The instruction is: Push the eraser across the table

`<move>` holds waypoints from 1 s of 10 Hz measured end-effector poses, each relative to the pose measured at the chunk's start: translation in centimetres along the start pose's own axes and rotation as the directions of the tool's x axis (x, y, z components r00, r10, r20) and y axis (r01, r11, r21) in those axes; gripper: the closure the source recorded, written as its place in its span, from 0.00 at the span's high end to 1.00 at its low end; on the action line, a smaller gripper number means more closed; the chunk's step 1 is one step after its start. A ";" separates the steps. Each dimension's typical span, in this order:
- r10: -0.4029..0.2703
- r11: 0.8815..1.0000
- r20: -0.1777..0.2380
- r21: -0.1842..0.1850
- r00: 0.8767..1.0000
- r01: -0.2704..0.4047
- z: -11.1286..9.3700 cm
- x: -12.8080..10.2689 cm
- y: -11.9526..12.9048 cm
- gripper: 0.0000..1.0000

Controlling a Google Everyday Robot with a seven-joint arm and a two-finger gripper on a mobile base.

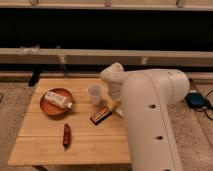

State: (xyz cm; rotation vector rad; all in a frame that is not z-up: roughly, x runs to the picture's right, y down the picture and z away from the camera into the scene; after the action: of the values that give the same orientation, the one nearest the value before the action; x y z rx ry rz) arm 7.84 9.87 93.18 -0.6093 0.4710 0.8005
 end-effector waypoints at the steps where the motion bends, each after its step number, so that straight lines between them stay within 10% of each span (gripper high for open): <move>1: -0.011 1.000 -0.002 -0.002 1.000 0.011 0.0 0.1 0.5 0.80; 10: -0.153 0.987 0.045 -0.041 0.987 0.155 -1.2 -1.0 9.6 0.80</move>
State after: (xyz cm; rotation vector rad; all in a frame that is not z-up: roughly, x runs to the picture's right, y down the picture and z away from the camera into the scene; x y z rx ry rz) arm -0.42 13.81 89.81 -0.6607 0.3636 0.6764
